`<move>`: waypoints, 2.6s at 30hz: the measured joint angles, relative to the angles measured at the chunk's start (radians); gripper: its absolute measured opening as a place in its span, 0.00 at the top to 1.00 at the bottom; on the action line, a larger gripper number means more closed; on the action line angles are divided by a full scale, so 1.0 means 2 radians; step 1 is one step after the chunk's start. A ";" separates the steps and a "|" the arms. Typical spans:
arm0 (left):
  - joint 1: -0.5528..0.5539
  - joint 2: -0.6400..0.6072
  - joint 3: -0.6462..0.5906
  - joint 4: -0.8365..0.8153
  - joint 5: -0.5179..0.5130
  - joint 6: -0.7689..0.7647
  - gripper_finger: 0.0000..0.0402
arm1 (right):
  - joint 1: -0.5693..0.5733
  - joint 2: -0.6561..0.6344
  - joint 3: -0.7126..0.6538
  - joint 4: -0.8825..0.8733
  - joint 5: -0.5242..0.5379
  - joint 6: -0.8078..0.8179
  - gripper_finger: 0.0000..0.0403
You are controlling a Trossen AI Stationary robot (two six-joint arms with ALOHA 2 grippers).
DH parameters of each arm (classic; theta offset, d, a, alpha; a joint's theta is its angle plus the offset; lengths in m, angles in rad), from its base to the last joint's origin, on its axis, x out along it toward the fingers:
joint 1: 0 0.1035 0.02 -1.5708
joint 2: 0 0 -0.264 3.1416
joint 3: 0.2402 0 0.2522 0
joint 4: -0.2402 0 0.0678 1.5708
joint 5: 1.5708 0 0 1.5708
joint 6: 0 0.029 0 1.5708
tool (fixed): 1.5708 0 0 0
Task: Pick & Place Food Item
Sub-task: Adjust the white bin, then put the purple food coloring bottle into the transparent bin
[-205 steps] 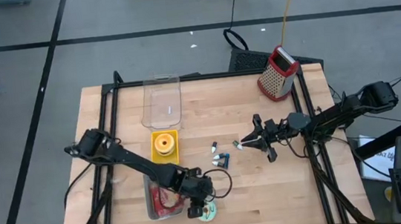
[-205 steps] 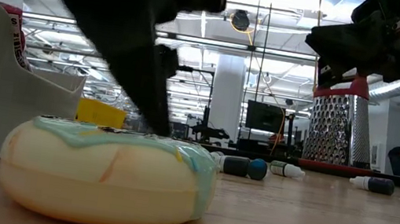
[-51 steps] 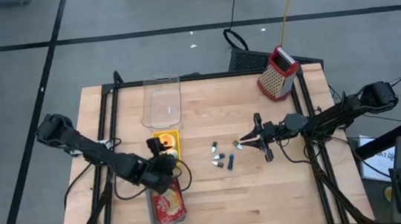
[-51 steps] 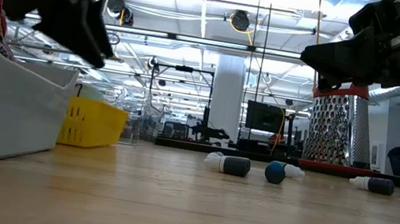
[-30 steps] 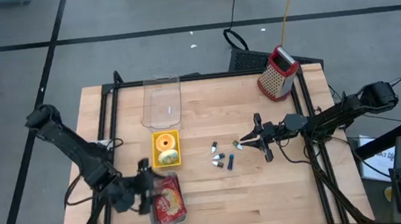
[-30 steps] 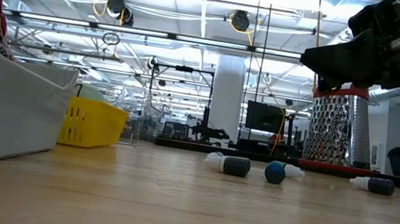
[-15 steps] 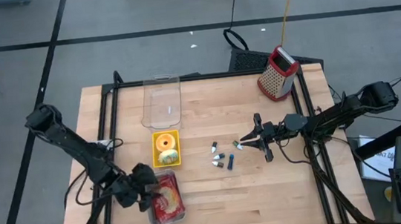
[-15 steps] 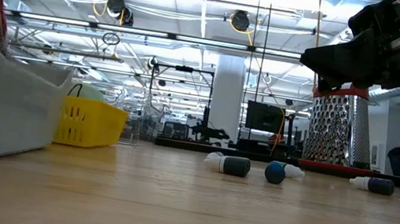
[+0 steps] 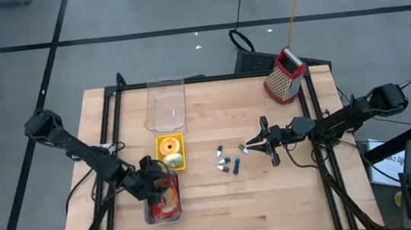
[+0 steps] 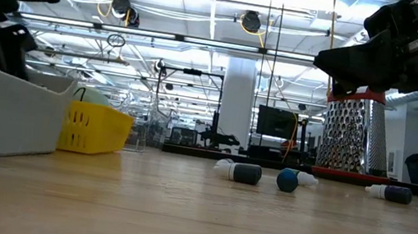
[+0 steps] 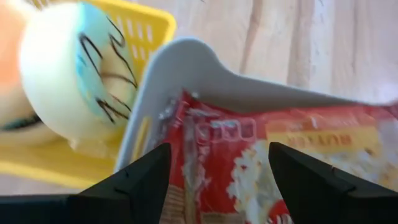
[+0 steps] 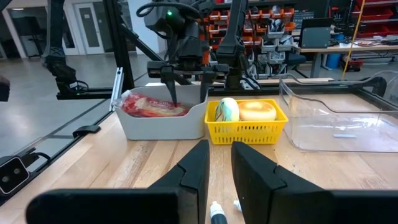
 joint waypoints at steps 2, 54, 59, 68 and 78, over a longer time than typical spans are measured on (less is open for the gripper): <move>0.014 0.000 0.000 0.003 0.000 0.017 0.32 | 0.000 0.000 0.000 0.000 0.000 0.000 0.85; 0.138 -0.373 -0.138 0.181 -0.167 0.306 0.32 | 0.096 -0.029 0.183 -0.745 0.168 0.298 0.51; 0.153 -0.373 -0.138 0.184 -0.167 0.327 0.32 | 0.096 -0.028 0.146 -0.732 0.168 0.336 0.54; 0.154 -0.373 -0.138 0.227 -0.167 0.330 0.32 | 0.099 -0.028 0.102 -0.658 0.115 0.332 0.60; 0.154 -0.373 -0.138 0.258 -0.167 0.330 0.32 | 0.102 -0.029 0.078 -0.652 0.135 0.318 0.76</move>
